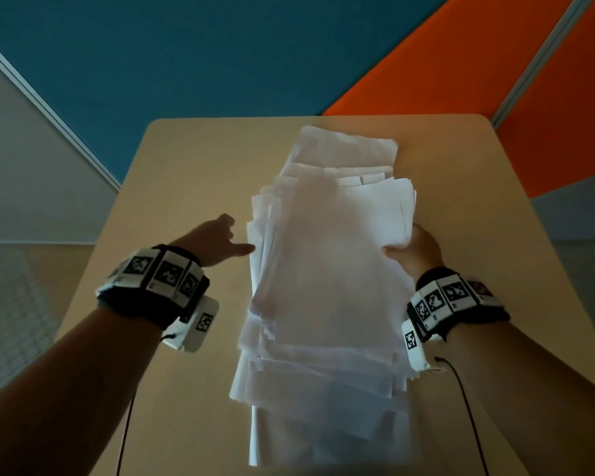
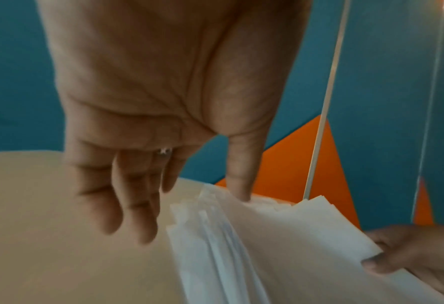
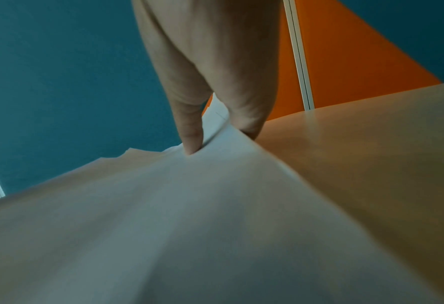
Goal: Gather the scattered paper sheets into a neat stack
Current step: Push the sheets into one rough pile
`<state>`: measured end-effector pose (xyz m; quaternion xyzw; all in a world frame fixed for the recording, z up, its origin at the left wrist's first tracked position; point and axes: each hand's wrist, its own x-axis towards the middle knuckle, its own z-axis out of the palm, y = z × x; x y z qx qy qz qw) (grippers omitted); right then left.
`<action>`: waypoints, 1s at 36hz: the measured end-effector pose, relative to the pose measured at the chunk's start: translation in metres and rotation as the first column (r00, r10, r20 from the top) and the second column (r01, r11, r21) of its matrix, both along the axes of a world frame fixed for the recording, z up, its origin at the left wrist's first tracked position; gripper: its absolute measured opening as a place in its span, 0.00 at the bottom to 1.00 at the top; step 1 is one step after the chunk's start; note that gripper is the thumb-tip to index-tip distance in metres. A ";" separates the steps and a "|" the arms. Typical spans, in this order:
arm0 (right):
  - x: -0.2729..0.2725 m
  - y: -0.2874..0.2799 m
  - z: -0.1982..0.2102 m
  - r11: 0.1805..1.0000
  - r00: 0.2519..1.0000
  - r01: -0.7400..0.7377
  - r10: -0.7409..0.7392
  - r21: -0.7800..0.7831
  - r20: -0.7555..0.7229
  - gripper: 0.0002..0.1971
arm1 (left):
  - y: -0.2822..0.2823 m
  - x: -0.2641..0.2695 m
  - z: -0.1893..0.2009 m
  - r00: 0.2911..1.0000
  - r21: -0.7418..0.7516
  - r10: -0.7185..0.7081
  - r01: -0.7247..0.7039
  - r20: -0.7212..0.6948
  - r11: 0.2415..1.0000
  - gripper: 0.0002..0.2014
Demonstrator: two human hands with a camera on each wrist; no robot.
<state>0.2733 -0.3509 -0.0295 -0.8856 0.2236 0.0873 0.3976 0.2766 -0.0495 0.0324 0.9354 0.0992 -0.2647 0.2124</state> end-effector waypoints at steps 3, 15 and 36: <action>0.001 0.002 0.002 1.000 1.000 -0.012 0.012 -0.007 0.003 0.26 | -0.006 0.006 -0.012 0.997 -0.007 0.077 -0.077 -0.010 0.997 0.37; 0.002 0.010 0.000 0.976 1.000 -0.006 0.006 0.219 0.002 0.23 | -0.048 0.028 -0.049 0.962 -0.318 0.271 -0.248 0.028 0.915 0.30; -0.012 0.018 0.007 0.806 0.997 0.076 -0.055 0.587 -0.054 0.19 | -0.042 -0.006 -0.048 0.845 -0.845 0.514 -0.378 -0.148 0.378 0.30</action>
